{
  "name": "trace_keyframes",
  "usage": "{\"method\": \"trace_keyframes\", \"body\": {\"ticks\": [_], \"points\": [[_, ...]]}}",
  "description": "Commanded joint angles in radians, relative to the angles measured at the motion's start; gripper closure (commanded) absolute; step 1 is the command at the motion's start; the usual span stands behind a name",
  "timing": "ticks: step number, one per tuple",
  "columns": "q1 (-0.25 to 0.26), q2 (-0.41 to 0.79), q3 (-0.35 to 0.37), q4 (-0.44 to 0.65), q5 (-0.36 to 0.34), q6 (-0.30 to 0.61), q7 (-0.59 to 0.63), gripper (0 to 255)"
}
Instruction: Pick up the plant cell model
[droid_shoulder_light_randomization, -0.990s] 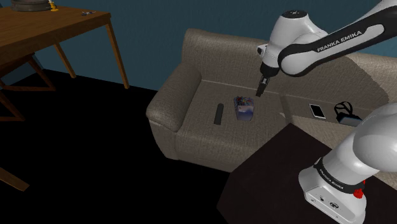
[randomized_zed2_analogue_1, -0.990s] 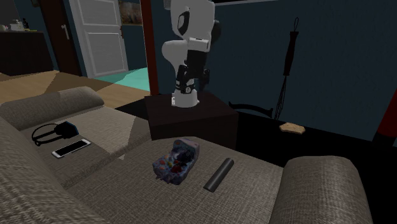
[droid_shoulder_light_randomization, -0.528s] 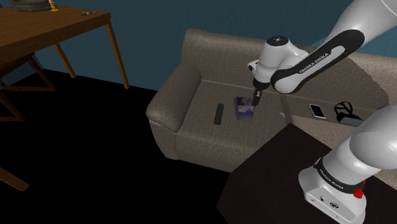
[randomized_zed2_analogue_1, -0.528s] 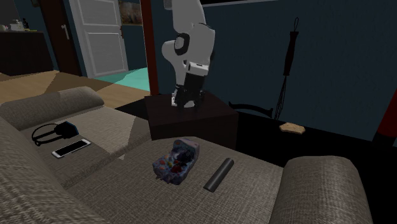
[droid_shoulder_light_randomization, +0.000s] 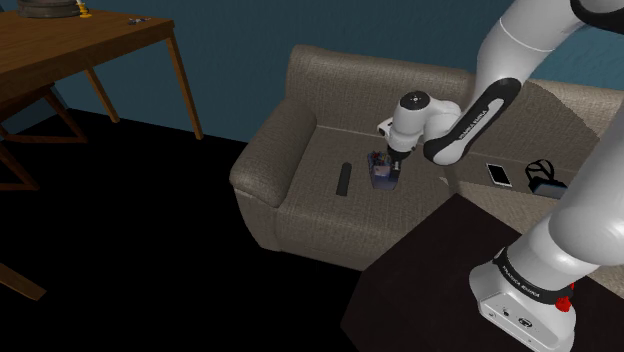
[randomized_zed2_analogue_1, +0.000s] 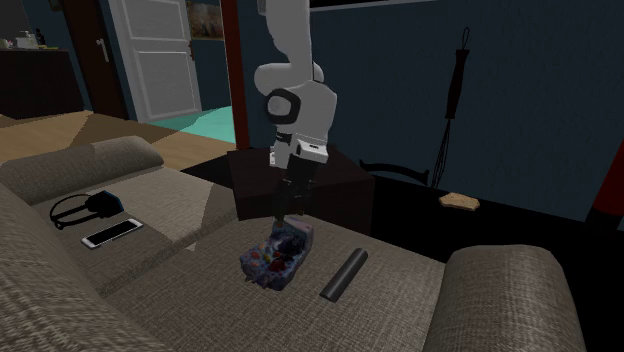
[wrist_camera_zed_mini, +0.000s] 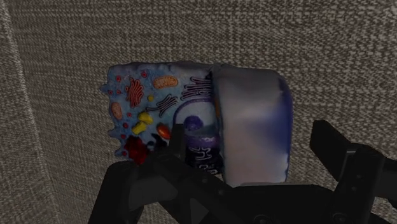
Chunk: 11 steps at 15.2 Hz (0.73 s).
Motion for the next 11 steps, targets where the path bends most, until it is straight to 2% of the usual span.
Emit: {"method": "trace_keyframes", "body": {"ticks": [1,5,7,8,11], "points": [[0.01,0.037,-0.017,0.018,-0.05,0.019,0.044,0],[0.036,0.108,-0.051,0.051,-0.135,0.054,0.138,0],[0.04,0.118,-0.056,0.057,-0.147,0.059,0.151,0],[0.039,0.117,-0.055,0.057,-0.144,0.058,0.148,255],[0.039,0.117,-0.055,0.057,-0.144,0.058,0.148,255]]}}
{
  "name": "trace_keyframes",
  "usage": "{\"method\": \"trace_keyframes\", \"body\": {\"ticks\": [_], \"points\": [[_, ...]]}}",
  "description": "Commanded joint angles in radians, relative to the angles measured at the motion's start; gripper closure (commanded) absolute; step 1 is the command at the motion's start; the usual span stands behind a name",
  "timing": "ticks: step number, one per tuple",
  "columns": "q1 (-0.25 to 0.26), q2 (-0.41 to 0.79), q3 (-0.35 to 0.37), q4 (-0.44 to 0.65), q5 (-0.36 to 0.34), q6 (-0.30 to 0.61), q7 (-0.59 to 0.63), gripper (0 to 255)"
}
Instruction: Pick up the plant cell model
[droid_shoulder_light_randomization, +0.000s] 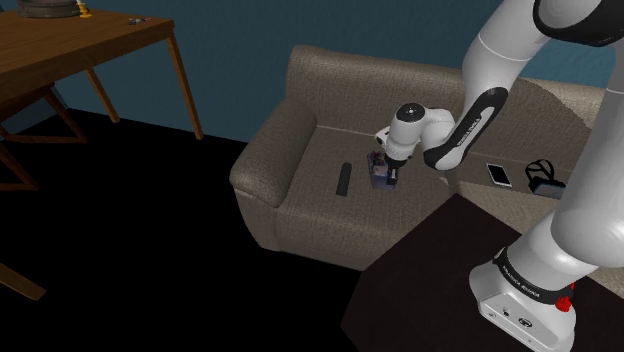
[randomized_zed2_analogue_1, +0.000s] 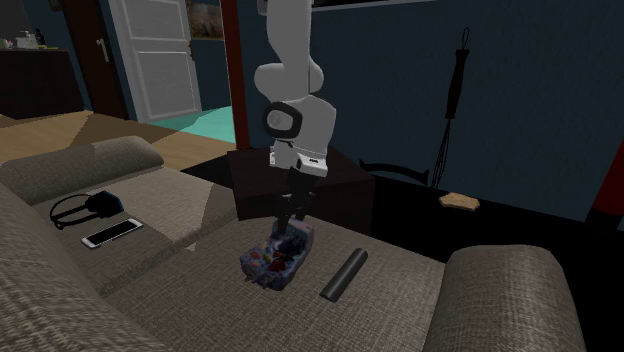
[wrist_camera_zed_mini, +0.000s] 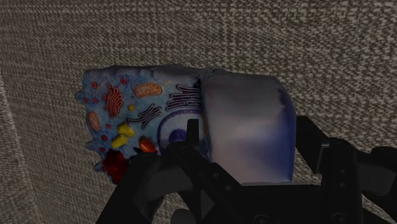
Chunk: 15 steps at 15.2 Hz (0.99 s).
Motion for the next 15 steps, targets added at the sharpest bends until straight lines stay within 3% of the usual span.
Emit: {"method": "trace_keyframes", "body": {"ticks": [1,6,15], "points": [[-0.001,0.002,-0.001,0.001,0.0,0.0,0.0,255],[0.001,0.004,-0.002,0.002,-0.003,0.001,0.004,255],[-0.052,-0.153,0.071,-0.068,0.189,-0.08,-0.202,255]]}}
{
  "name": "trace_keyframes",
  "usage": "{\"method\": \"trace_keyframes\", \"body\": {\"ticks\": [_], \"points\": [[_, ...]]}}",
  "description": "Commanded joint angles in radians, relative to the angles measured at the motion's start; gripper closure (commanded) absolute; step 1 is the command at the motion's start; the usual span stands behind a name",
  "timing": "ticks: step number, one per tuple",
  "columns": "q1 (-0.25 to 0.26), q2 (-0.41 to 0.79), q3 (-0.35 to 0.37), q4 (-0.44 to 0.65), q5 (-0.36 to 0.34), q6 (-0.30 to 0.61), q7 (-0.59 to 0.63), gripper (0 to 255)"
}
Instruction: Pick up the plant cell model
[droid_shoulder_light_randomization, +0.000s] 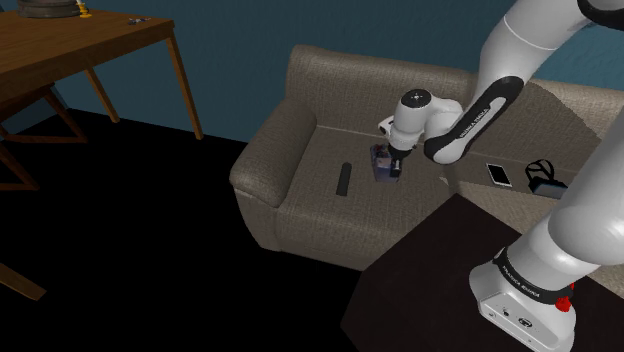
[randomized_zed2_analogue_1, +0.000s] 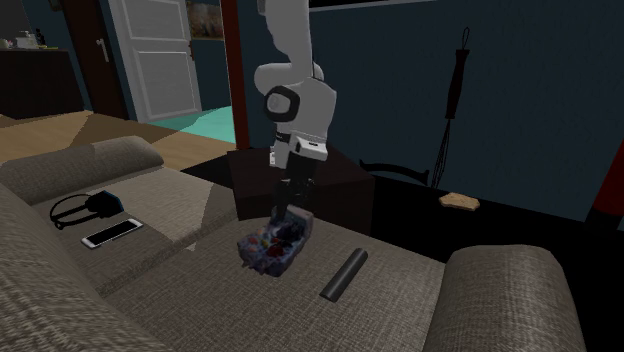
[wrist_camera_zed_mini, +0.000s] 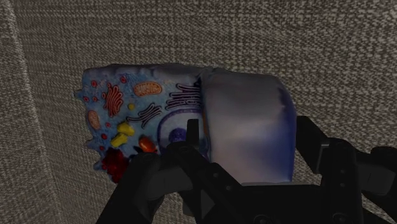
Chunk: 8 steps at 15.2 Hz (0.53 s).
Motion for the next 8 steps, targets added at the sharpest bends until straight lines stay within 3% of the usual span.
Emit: {"method": "trace_keyframes", "body": {"ticks": [1,6,8], "points": [[-0.009,-0.036,0.016,-0.012,0.046,-0.02,-0.046,255],[-0.023,-0.118,0.045,-0.038,0.152,-0.068,-0.151,255],[-0.022,-0.12,0.045,-0.039,0.156,-0.07,-0.154,255]]}}
